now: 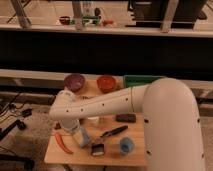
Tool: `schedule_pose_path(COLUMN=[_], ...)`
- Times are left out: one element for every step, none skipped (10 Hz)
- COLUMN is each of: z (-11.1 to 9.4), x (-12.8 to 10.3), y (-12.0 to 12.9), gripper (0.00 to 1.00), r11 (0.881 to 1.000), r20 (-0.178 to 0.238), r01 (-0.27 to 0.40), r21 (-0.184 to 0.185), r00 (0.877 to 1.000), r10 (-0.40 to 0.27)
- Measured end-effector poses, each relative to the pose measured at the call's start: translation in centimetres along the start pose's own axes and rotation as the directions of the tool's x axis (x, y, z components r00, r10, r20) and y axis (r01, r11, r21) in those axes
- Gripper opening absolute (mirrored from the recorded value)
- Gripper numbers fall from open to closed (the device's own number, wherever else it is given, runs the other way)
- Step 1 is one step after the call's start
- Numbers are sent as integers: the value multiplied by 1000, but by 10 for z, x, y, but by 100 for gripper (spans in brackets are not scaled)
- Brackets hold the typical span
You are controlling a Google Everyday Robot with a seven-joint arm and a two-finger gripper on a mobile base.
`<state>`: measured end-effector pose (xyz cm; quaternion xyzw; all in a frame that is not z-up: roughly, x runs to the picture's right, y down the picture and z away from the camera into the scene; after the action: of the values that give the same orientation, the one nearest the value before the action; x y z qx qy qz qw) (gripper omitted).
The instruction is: Place sponge in plastic cup
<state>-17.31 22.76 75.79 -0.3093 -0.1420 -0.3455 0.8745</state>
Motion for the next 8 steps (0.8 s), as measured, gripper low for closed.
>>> schedule_pose_path(z=[1,2,3,4,5,7,9,10], x=[3,7,11,13,16,16,17,17], y=[1,4,6,8,9,10,10,11], gripper=[80,80,80,80,80,80,80,80], r11=[1000,1000,999,999,999,999,998,998], r20=[-5,-10,-14,-18,-20,-19,-19,-18], r01=[-10,-23,-34,-42,-51,-54,-57,-59], r21=[-2,-4,-5,-6,-6,-5,-4,-6], r00=[1000,1000,999,999,999,998,998,998], r10=[10,23,34,42,51,54,57,59])
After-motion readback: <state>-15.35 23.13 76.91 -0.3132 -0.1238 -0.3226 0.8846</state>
